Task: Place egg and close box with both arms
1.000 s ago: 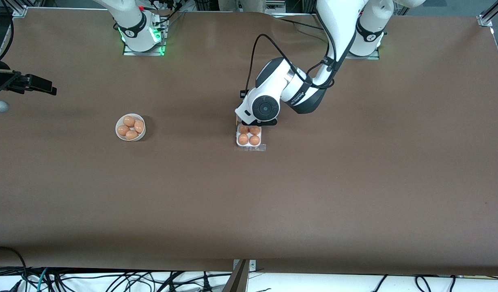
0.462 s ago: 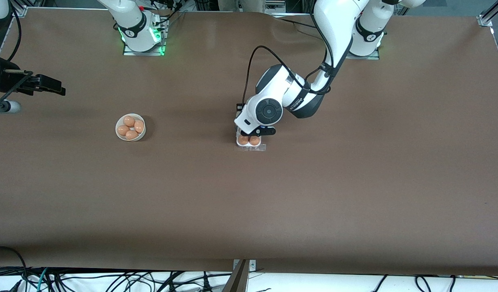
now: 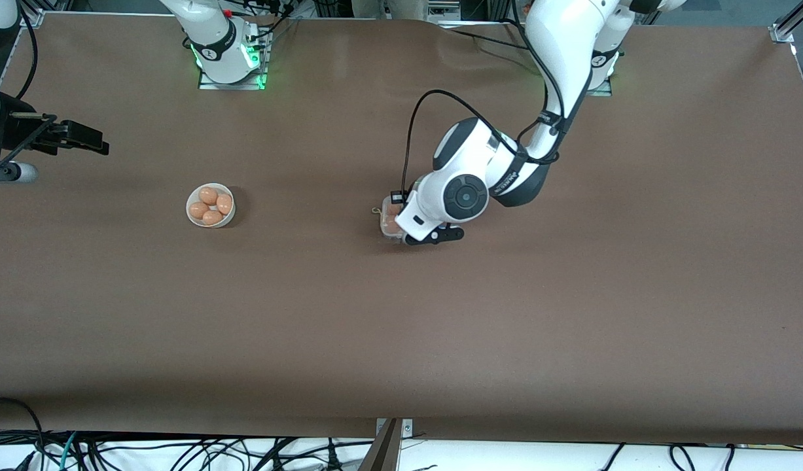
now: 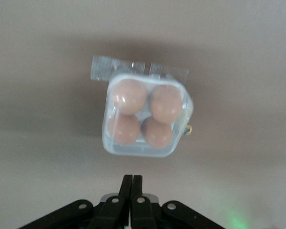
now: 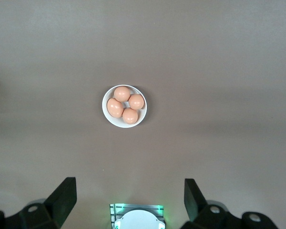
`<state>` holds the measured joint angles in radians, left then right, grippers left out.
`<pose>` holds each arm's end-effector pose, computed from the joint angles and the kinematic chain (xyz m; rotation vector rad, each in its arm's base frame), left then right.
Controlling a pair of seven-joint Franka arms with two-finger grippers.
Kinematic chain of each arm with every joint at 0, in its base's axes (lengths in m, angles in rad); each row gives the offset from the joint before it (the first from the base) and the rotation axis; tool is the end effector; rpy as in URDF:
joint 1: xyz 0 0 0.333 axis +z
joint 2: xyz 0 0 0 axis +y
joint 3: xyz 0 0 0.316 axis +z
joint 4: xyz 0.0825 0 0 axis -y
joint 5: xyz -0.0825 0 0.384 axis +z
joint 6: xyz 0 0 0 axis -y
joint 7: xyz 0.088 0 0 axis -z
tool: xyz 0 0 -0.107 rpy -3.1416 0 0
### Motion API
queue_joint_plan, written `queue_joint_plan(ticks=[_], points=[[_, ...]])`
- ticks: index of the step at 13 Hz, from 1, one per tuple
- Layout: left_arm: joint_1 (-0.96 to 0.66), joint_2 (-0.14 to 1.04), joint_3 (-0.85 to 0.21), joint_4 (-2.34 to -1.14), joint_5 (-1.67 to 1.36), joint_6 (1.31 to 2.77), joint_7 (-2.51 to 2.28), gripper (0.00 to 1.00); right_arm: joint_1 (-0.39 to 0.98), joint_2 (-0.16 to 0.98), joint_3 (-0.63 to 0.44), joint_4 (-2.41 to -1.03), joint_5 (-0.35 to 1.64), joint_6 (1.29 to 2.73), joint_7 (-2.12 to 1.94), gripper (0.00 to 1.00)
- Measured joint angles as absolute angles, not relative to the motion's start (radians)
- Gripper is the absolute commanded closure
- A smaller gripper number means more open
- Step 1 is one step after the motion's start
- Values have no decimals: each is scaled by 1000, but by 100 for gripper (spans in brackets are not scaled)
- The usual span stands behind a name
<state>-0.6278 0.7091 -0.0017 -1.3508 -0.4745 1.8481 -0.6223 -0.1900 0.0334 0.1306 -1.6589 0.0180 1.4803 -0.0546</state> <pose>0.5559 -0.4491 0.2961 2.8298 0.2475 -0.6185 0.5467 -0.0315 0.5585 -3.0901 0.0072 0.3258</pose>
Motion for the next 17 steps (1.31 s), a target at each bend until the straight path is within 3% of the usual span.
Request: queue_joint_plan(ticks=[2,6,7,11,17], points=[[-596,707,8,-1330,-474,1847,-622,51,-190,33,134,-1657,18,1480,-55,0],[-464,665,49,-1254,-445,1785,-618,7,-192,33,138,-1637,18,1480,-55,0],[-427,653,50,-1230,-381,1769,-615,0,-194,33,138,-1626,18,1479,-55,0],[-407,643,44,-1188,-47,1757,-609,0,-195,33,138,-1604,18,1474,-55,0],[-334,598,91,-1168,5,1752,-423,0,-195,32,144,-1604,18,1466,-55,0]])
